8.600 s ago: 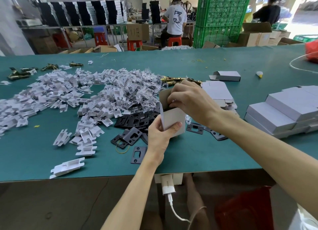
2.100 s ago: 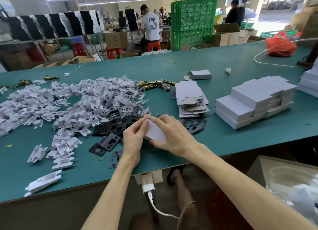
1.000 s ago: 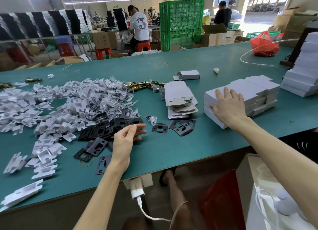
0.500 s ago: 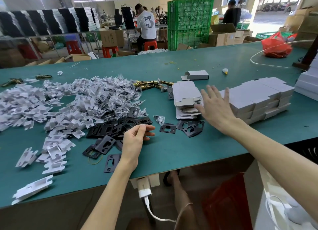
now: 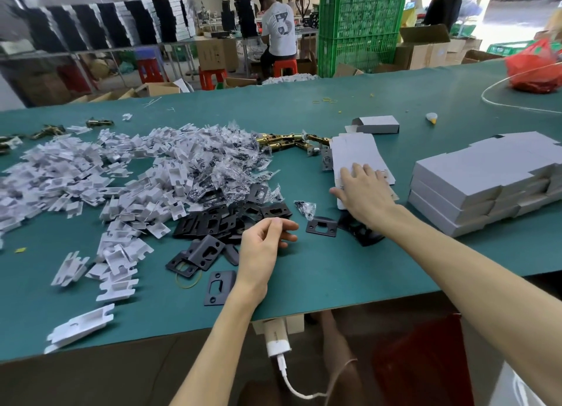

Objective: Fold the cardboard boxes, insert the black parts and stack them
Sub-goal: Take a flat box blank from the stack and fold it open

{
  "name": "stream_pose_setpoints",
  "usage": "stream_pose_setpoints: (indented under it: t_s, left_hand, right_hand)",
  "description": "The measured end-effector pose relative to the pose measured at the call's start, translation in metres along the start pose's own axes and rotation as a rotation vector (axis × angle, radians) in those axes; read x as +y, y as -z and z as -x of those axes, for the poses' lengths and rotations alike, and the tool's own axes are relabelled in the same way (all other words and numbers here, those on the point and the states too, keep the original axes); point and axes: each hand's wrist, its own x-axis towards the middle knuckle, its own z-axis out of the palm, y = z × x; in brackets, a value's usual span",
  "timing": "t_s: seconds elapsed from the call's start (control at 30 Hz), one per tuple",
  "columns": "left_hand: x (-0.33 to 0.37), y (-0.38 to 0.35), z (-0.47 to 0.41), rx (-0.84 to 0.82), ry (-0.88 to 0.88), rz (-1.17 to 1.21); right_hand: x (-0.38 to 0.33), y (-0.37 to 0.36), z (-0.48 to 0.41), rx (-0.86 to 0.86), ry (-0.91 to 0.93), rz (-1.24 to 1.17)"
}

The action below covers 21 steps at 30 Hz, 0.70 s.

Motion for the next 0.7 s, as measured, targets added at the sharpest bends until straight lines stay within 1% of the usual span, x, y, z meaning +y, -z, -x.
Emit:
stream_pose_setpoints:
  t_s: [0.33,0.5,0.6,0.7]
  left_hand:
    - [0.003,-0.001,0.002,-0.014,0.007,-0.04]
    - [0.004,-0.003,0.001,-0.009,0.026,-0.04]
    - [0.004,-0.002,0.001,-0.001,0.032,-0.043]
    - [0.004,-0.003,0.001,-0.004,0.034,-0.045]
  right_hand:
    - [0.004,0.014,-0.021,-0.019,-0.057,0.026]
    - [0.004,0.021,-0.047,0.174,0.097,-0.014]
    - [-0.007,0.019,-0.07,0.163,0.152,-0.053]
    - [-0.016,0.012,-0.095,0.101,0.149,-0.044]
